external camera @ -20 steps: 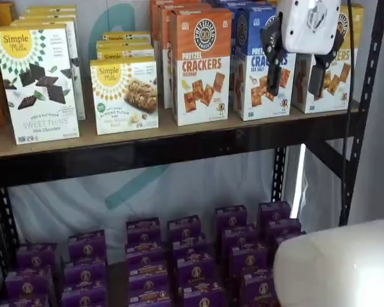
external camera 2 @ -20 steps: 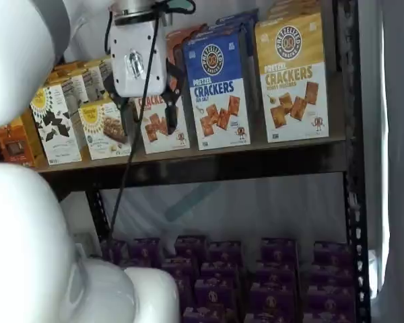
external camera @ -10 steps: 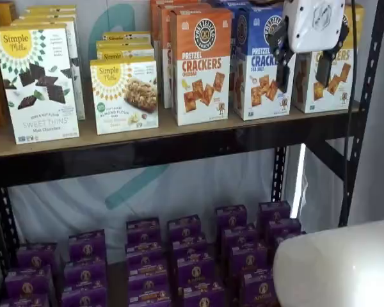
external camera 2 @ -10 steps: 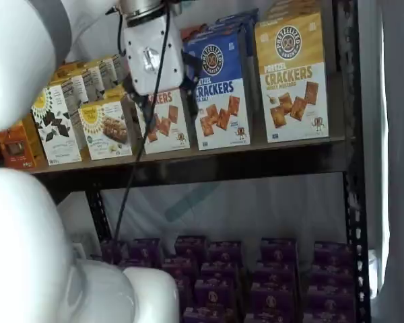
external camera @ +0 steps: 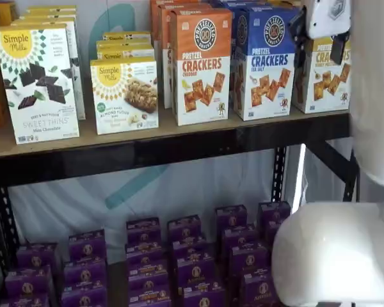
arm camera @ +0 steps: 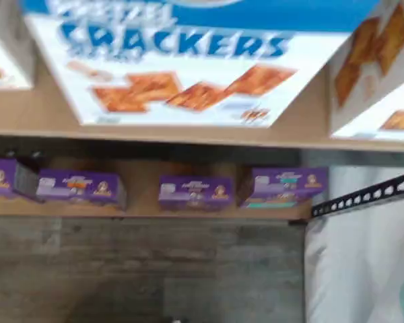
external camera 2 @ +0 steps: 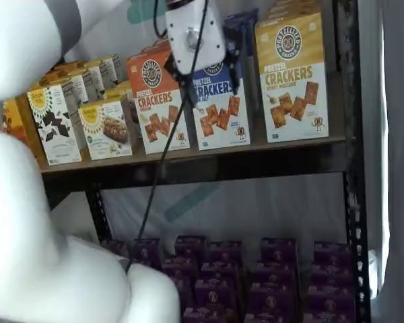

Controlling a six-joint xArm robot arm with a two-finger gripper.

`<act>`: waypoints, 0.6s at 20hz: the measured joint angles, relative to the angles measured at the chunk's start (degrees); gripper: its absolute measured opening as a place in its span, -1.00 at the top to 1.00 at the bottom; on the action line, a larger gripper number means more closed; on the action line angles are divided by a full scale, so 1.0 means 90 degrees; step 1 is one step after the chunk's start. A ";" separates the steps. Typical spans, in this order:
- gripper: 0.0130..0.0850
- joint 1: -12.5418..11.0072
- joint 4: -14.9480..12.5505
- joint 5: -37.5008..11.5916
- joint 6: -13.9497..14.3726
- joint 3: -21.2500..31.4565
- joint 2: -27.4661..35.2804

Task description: Retrieve the yellow and white box located on the top shelf, the sixth one from the left

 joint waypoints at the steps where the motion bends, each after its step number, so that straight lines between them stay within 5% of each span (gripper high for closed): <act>1: -1.00 -0.0134 0.0040 -0.0077 -0.0123 -0.0049 0.0076; 6: -1.00 -0.0845 0.0328 -0.0479 -0.0772 -0.0323 0.0475; 12: -1.00 -0.1362 0.0362 -0.0752 -0.1266 -0.0709 0.0997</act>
